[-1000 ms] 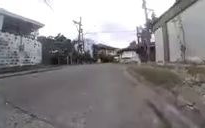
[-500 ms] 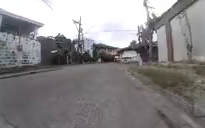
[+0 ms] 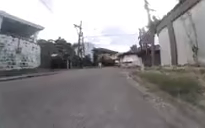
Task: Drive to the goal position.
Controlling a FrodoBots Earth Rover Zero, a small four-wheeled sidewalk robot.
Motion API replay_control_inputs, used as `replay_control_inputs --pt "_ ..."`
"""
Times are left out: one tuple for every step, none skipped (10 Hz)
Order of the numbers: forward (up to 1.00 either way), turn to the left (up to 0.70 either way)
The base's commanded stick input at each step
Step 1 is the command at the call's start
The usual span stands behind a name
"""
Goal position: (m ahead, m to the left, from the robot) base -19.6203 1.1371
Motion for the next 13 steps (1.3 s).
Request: replay_control_inputs --pt "0.35 0.00" --pt "0.01 0.00" --pt "0.00 0.00" --pt "0.00 0.00" --pt "0.00 0.00" --pt "0.00 0.00" --pt "0.00 0.43" --pt "0.00 0.70" --pt "0.00 0.69" --pt "0.00 0.69" --pt "0.00 0.69" --pt "0.00 0.69" --pt "0.00 0.69"
